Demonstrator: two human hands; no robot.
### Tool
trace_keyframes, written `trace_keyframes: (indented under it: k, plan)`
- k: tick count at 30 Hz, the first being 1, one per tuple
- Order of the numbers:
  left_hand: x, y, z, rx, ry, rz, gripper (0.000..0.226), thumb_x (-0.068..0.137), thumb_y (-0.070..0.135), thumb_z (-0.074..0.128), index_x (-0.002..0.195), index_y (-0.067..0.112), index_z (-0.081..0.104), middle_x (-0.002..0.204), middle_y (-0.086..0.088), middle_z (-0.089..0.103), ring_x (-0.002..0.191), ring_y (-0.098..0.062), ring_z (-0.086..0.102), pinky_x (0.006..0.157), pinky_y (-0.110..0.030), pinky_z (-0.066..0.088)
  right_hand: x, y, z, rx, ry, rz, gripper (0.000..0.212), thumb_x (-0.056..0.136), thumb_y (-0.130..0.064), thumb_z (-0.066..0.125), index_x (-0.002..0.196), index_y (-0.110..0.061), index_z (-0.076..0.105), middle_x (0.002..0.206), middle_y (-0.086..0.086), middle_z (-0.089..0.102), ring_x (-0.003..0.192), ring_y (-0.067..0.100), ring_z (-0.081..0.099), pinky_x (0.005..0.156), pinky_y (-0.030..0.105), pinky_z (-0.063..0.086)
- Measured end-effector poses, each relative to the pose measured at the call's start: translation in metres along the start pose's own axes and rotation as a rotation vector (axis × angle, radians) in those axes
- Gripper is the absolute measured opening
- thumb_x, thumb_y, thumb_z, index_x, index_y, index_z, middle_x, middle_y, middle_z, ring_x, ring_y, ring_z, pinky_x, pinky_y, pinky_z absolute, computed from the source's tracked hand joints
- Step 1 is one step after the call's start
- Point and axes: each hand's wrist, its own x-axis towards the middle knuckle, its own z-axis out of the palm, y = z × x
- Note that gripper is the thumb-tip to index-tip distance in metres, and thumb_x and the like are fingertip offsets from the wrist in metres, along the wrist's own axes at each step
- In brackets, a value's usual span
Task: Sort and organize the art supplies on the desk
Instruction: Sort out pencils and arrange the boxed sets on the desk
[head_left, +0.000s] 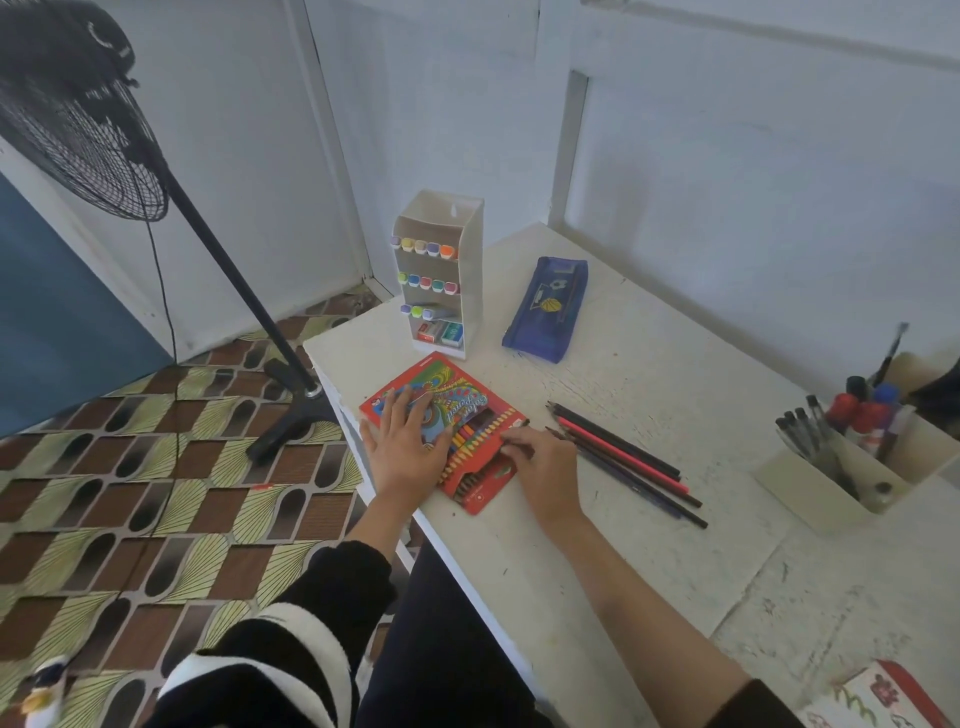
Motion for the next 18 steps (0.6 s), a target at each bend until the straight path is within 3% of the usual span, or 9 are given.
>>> trace_keyframes:
  k: [3, 7, 10, 12, 15, 18]
  plan:
    - [0.0, 0.0, 0.0, 0.0, 0.005, 0.0, 0.057, 0.094, 0.05, 0.046, 0.145, 0.031, 0.032, 0.157, 0.005, 0.017, 0.147, -0.014, 0.0, 0.115, -0.044, -0.013, -0.004, 0.005, -0.002, -0.102, -0.008, -0.097, 0.021, 0.087, 0.0, 0.06, 0.104, -0.005, 0.071, 0.095, 0.012, 0.07, 0.086, 0.024, 0.061, 0.077, 0.023, 0.045]
    - [0.0, 0.0, 0.0, 0.001, 0.008, -0.001, 0.056, 0.093, 0.05, 0.047, 0.145, 0.031, 0.033, 0.157, 0.006, 0.018, 0.147, -0.014, 0.001, 0.116, -0.044, -0.011, 0.001, 0.012, -0.013, -0.171, 0.01, -0.117, 0.018, 0.083, 0.0, 0.063, 0.098, -0.007, 0.072, 0.089, 0.007, 0.07, 0.088, 0.024, 0.055, 0.078, 0.01, 0.03]
    - [0.0, 0.0, 0.0, -0.002, 0.009, -0.004, 0.056, 0.093, 0.05, 0.046, 0.144, 0.031, 0.033, 0.157, 0.006, 0.018, 0.147, -0.014, 0.001, 0.115, -0.044, -0.012, 0.018, 0.017, -0.037, -0.249, 0.11, -0.067, 0.019, 0.087, -0.006, 0.061, 0.104, -0.003, 0.069, 0.095, 0.011, 0.066, 0.092, 0.021, 0.048, 0.08, 0.026, 0.041]
    - [0.0, 0.0, 0.001, 0.001, 0.008, -0.004, 0.056, 0.093, 0.051, 0.046, 0.144, 0.031, 0.033, 0.157, 0.007, 0.018, 0.147, -0.014, 0.001, 0.116, -0.044, -0.011, 0.032, 0.023, -0.054, -0.454, 0.076, 0.05, 0.025, 0.093, -0.019, 0.056, 0.111, -0.005, 0.066, 0.106, 0.01, 0.059, 0.099, 0.023, 0.045, 0.08, 0.035, 0.045]
    - [0.0, 0.0, 0.0, -0.007, 0.01, -0.007, 0.056, 0.093, 0.051, 0.046, 0.144, 0.031, 0.034, 0.157, 0.007, 0.019, 0.147, -0.014, 0.002, 0.116, -0.044, -0.011, 0.044, 0.025, -0.068, -0.708, -0.081, 0.209, 0.025, 0.096, -0.03, 0.049, 0.109, -0.016, 0.066, 0.112, 0.005, 0.05, 0.105, 0.023, 0.041, 0.081, 0.037, 0.036]
    - [0.001, 0.0, 0.0, -0.003, 0.016, -0.004, 0.056, 0.093, 0.051, 0.047, 0.144, 0.031, 0.034, 0.157, 0.007, 0.019, 0.147, -0.013, 0.002, 0.115, -0.044, -0.012, 0.047, 0.024, -0.071, -0.679, -0.096, 0.245, 0.02, 0.092, -0.028, 0.057, 0.107, -0.02, 0.066, 0.113, 0.003, 0.052, 0.108, 0.021, 0.042, 0.087, 0.039, 0.034]
